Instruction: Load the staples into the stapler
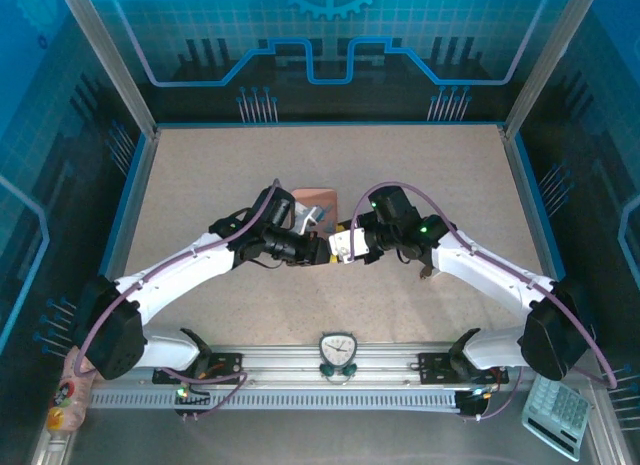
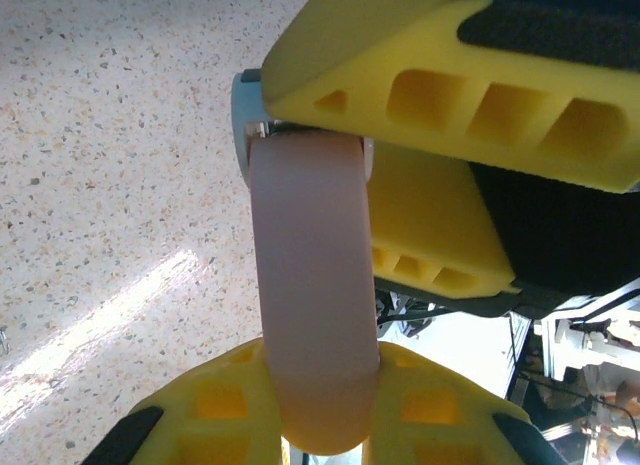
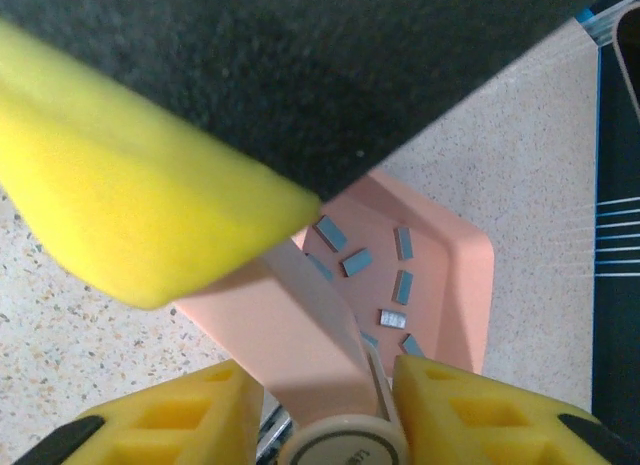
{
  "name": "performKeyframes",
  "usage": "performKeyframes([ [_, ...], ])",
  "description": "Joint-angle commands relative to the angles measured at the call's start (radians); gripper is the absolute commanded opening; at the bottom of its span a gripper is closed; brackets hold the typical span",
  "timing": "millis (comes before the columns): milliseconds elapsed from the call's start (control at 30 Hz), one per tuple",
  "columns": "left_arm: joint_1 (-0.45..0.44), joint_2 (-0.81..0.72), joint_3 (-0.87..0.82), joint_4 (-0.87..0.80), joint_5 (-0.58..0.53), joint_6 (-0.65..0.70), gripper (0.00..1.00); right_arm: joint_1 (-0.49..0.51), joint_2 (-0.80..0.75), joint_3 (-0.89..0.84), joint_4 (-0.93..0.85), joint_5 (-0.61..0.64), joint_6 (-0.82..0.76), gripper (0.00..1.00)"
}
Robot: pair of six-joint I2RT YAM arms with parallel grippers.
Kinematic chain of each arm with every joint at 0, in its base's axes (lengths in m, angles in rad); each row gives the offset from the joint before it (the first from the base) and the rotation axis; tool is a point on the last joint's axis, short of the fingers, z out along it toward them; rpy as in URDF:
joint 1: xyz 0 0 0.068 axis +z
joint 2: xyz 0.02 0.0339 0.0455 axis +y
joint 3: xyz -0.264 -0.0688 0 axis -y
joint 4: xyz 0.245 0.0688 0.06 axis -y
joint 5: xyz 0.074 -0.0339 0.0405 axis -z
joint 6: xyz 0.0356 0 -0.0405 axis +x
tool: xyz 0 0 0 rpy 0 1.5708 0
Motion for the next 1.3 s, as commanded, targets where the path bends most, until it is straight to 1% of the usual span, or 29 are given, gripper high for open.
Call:
performKeyframes([
  [0, 0.002, 0.008, 0.031, -0.024, 0.031, 0.018, 0.08, -0.002, 0.002, 0.025, -0.011, -0.006, -0.02, 0.31],
  [100, 0.003, 0.007, 0.037, -0.033, 0.017, 0.024, 0.11, -0.002, -0.008, 0.011, 0.007, -0.009, -0.014, 0.23],
  [133, 0.002, 0.007, 0.041, -0.037, 0.012, 0.024, 0.14, -0.006, -0.013, 0.005, 0.014, -0.014, -0.008, 0.21],
  [167, 0.004, 0.006, 0.043, -0.038, 0.005, 0.025, 0.18, -0.01, -0.018, -0.002, 0.024, -0.023, 0.005, 0.21],
  [233, 0.009, -0.001, 0.05, -0.039, -0.01, 0.028, 0.32, -0.029, -0.028, -0.013, 0.053, -0.055, 0.072, 0.2],
  [267, 0.012, -0.005, 0.051, -0.039, -0.021, 0.029, 0.41, -0.04, -0.03, -0.017, 0.069, -0.068, 0.119, 0.2],
  [300, 0.016, -0.013, 0.051, -0.036, -0.037, 0.03, 0.55, -0.053, -0.033, -0.022, 0.095, -0.084, 0.182, 0.2],
  [333, 0.021, -0.023, 0.05, -0.032, -0.052, 0.033, 0.67, -0.064, -0.032, -0.026, 0.117, -0.094, 0.249, 0.2],
  [400, 0.036, -0.049, 0.042, -0.008, -0.093, 0.027, 0.74, -0.082, -0.03, -0.033, 0.144, -0.121, 0.371, 0.2],
  [433, 0.042, -0.065, 0.031, 0.014, -0.109, 0.022, 0.76, -0.087, -0.027, -0.038, 0.166, -0.126, 0.429, 0.2],
  [600, 0.057, -0.171, -0.068, 0.237, -0.205, 0.041, 0.78, -0.115, 0.004, -0.076, 0.299, -0.19, 0.791, 0.2],
  [667, 0.057, -0.214, -0.113, 0.329, -0.25, 0.051, 0.78, -0.123, 0.022, -0.092, 0.372, -0.191, 0.951, 0.19],
  [700, 0.056, -0.232, -0.136, 0.372, -0.276, 0.048, 0.78, -0.127, 0.03, -0.127, 0.411, -0.21, 1.02, 0.2],
  [800, 0.055, -0.252, -0.161, 0.409, -0.335, 0.022, 0.79, -0.117, 0.05, -0.177, 0.519, -0.206, 1.156, 0.19],
  [900, 0.053, -0.23, -0.121, 0.325, -0.376, 0.025, 0.79, -0.096, 0.058, -0.226, 0.627, -0.187, 1.224, 0.18],
  [1000, 0.052, -0.219, -0.109, 0.298, -0.416, 0.019, 0.78, -0.076, 0.073, -0.257, 0.725, -0.184, 1.271, 0.18],
  [1133, 0.052, -0.202, -0.093, 0.265, -0.443, 0.006, 0.73, -0.073, 0.1, -0.264, 0.778, -0.178, 1.333, 0.19],
  [1267, 0.051, -0.172, -0.075, 0.256, -0.427, 0.0, 0.73, -0.061, 0.118, -0.263, 0.81, -0.176, 1.341, 0.19],
])
